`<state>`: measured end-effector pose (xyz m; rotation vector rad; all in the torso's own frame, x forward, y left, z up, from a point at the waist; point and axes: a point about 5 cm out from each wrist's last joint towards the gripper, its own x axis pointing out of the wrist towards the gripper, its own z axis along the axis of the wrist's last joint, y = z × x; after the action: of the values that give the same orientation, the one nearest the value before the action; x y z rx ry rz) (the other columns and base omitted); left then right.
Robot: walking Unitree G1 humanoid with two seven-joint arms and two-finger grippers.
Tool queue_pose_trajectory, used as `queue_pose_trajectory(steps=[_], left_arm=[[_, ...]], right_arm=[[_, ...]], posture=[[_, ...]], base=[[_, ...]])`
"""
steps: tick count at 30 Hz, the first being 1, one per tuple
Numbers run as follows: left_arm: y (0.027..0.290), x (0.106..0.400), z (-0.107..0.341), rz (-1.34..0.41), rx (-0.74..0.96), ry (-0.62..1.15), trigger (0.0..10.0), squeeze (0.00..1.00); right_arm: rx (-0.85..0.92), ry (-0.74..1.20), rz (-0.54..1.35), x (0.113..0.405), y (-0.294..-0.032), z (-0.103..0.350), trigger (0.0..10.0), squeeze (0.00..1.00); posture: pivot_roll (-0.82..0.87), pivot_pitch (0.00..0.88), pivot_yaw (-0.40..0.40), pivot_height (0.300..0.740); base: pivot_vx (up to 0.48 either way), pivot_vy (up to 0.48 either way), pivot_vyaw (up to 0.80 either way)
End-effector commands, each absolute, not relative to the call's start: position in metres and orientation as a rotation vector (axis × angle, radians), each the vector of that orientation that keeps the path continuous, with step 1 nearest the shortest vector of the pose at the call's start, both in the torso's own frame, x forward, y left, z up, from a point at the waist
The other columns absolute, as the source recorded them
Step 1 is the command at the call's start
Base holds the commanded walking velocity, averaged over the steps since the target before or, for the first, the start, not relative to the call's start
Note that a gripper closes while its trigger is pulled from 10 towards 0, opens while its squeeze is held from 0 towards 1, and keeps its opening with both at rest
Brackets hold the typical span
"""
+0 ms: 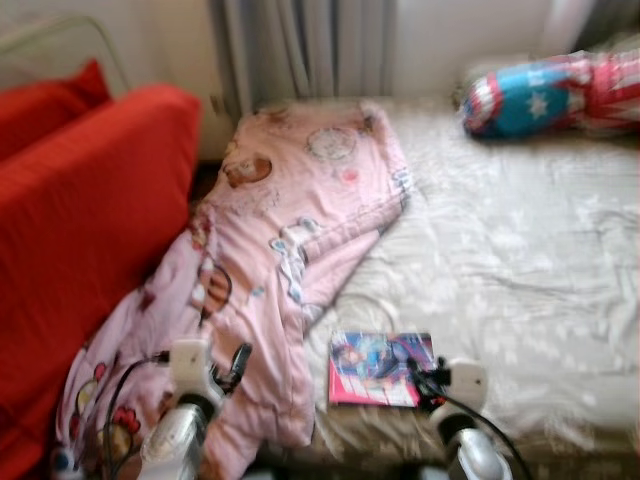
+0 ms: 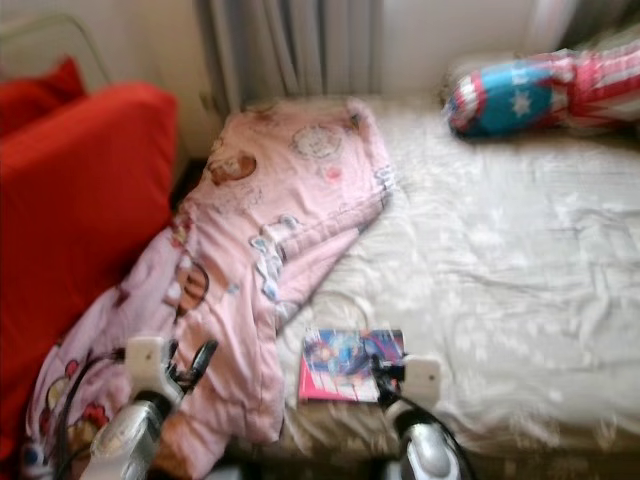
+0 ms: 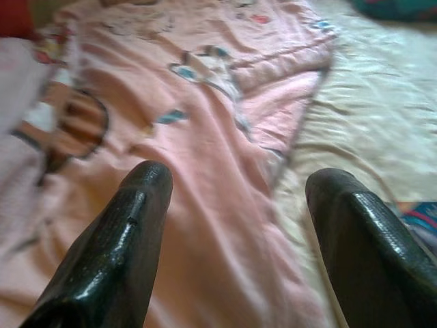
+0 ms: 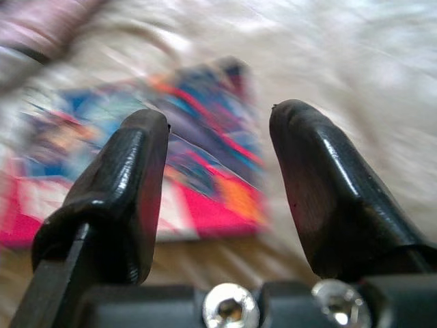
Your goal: Clean up the room
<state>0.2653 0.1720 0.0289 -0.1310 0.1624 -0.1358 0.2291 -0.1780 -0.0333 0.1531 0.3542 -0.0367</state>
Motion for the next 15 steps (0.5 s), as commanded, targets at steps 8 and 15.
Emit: queue_pose_trajectory(steps=[8, 15], left_arm=[[0.184, 0.261, 0.027, -0.115, -0.108, 0.184, 10.0, 0.0], [0.184, 0.267, 0.034, -0.139, -0.076, 0.168, 10.0, 0.0]], right_arm=[[0.186, 0.338, -0.069, 0.244, -0.178, -0.026, 10.0, 0.0], [0.187, 0.34, -0.116, 0.254, -0.185, -0.02, 10.0, 0.0]], posture=[[0.0, 0.004, 0.048, 0.614], [0.02, 0.045, 0.062, 0.604]], base=[[0.0, 0.0, 0.0], [0.0, 0.0, 0.0]])
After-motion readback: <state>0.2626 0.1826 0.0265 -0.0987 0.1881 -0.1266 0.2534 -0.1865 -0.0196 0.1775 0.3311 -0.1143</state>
